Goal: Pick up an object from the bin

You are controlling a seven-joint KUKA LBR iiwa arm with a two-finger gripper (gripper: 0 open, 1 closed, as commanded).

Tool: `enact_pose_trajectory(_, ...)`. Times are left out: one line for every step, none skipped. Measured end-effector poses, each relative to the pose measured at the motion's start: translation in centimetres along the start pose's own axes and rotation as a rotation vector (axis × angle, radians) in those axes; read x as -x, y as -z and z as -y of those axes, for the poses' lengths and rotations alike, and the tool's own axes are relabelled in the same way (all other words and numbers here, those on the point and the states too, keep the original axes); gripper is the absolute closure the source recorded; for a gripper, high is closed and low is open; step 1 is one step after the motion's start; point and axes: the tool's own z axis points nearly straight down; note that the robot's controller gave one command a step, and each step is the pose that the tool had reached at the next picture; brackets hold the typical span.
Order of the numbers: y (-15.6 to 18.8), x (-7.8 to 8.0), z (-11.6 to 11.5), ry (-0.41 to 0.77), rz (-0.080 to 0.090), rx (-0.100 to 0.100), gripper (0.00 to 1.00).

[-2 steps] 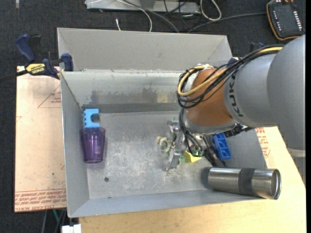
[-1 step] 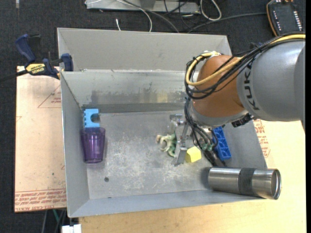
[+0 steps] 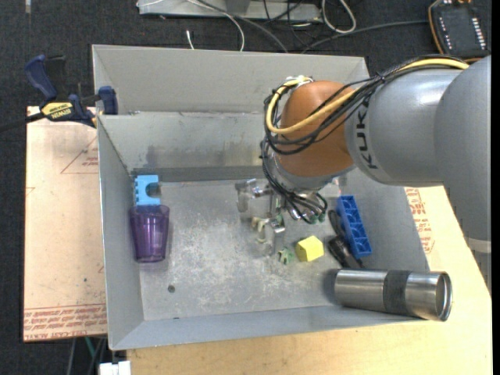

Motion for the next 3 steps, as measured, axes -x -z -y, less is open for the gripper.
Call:
enact_pose_trajectory(-2.79,-1.38,3.08,0.052,0.006,-0.003,0.00)
enact_pose_trajectory(-2.77,-0.61,2.77,0.484,0.009,0.000,1.00)
enact_pose_trajectory(-2.74,-0.61,2.77,0.484,0.009,0.000,1.00)
